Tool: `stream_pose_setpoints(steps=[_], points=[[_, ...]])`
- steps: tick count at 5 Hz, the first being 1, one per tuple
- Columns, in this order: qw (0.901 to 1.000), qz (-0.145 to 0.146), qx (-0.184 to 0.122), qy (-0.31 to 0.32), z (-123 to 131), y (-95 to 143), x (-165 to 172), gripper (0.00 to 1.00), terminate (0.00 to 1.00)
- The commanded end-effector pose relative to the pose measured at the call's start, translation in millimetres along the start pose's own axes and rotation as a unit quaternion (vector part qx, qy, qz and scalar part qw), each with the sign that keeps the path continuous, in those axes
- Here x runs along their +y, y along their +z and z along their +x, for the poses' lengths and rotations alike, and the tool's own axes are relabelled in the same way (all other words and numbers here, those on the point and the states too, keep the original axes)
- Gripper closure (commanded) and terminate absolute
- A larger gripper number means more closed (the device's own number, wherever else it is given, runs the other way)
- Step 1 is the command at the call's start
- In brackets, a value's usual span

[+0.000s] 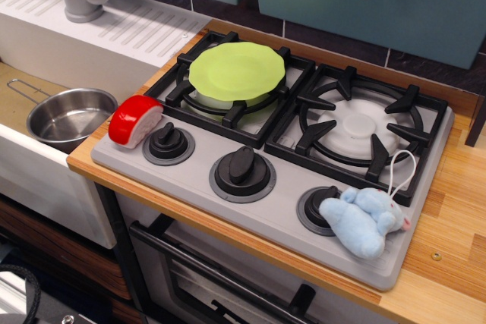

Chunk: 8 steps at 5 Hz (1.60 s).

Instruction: End effector reaching stuffedhippo

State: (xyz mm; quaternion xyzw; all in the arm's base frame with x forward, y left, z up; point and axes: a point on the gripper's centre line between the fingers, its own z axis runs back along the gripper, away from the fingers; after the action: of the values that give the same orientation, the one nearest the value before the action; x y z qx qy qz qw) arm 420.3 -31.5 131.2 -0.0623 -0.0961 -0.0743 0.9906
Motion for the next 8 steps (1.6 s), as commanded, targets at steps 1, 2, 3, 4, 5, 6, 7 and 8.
stream_pose_setpoints(steps=[1,2,3,4,5,6,7,8], points=[[1.0000,0.000,0.000,0.000,0,0,0,0.00,0.00],[0.9998,0.009,-0.002,0.015,-22,6,-21,0.00,0.00],[0.9993,0.027,-0.007,0.025,-39,12,-39,0.00,0.00],[0.9990,0.032,-0.007,0.031,-55,17,-55,0.00,0.00],[0.9985,0.038,-0.008,0.039,-72,18,-64,0.00,0.00],[0.9981,0.042,-0.014,0.041,-89,10,-70,0.00,0.00],[0.9983,0.039,-0.020,0.040,-103,0,-71,0.00,0.00],[0.9979,0.041,-0.023,0.044,-109,-7,-79,0.00,0.00]])
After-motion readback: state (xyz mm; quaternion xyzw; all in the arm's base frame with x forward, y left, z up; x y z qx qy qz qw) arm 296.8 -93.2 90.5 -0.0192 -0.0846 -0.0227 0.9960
